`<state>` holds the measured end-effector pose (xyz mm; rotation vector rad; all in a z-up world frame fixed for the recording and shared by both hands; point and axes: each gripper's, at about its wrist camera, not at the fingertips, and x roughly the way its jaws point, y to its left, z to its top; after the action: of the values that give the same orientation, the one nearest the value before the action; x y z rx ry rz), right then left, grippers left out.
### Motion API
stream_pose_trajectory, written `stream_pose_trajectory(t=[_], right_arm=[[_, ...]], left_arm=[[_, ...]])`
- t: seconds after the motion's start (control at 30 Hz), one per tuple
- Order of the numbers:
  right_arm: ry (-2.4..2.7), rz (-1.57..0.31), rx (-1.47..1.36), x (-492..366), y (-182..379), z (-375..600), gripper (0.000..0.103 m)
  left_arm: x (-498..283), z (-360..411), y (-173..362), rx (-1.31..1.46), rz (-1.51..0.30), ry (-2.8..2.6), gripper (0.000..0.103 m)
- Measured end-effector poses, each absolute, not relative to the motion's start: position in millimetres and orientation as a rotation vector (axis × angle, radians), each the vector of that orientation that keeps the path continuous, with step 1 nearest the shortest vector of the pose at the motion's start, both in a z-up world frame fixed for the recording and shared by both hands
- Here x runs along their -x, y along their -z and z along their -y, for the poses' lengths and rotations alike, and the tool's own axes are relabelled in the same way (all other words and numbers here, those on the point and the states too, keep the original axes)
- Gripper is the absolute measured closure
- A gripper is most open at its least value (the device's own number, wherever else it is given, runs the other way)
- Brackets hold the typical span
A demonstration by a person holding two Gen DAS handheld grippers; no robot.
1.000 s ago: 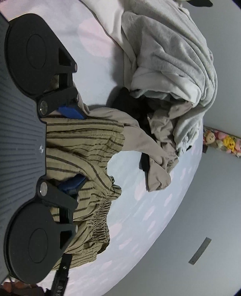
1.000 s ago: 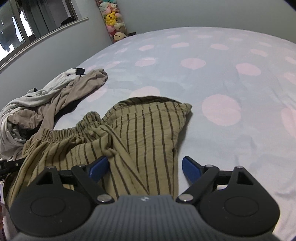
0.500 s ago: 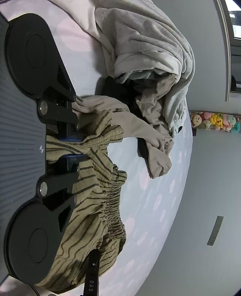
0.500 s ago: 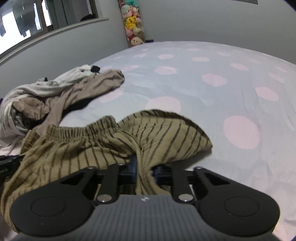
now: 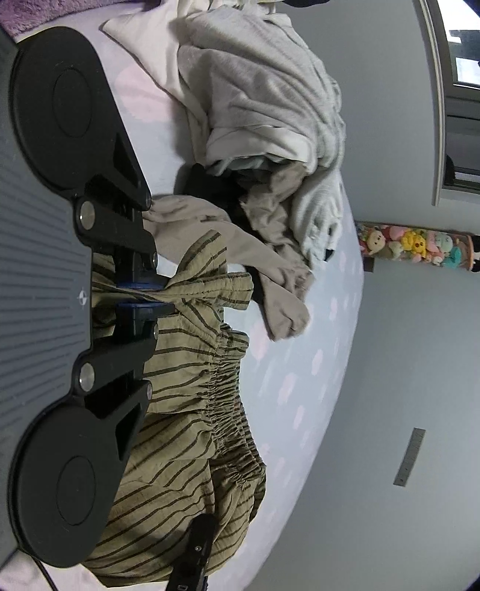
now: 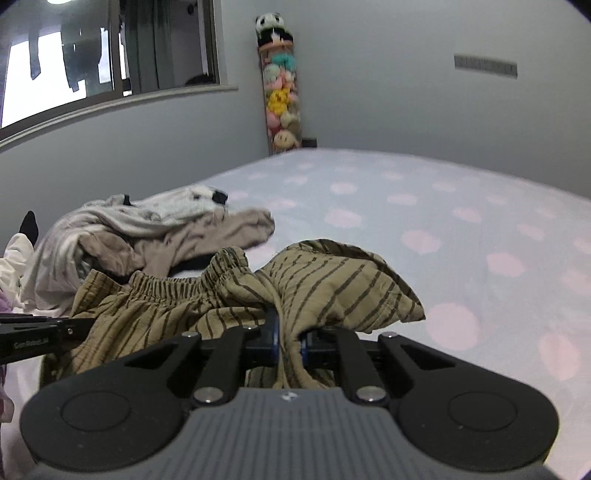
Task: Fold clothes
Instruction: 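Carry the folded striped garment with both grippers toward the white clothes stack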
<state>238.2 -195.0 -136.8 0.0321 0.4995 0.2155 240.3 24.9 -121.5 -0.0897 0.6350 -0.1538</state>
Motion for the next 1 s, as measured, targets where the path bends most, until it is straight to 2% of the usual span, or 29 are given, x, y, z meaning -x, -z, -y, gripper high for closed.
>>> stream_pose_trajectory(t=[0.47, 0.73, 1.0], right_arm=[[0.024, -0.371, -0.023, -117.1, 54.9, 258.9, 0.092], [0.246, -0.293, -0.008, -36.9, 17.4, 314.9, 0.092], [0.501, -0.289, 0.013, 39.0, -9.5, 372.1, 0.092]], left_arm=[[-198.5, 52.7, 37.2, 0.068, -0.519, 0.393, 0.098], [-178.3, 141.1, 2.2, 0.006, -0.464, 0.630, 0.098], [-158.0, 237.7, -11.0, -0.049, -0.451, 0.866, 0.098]])
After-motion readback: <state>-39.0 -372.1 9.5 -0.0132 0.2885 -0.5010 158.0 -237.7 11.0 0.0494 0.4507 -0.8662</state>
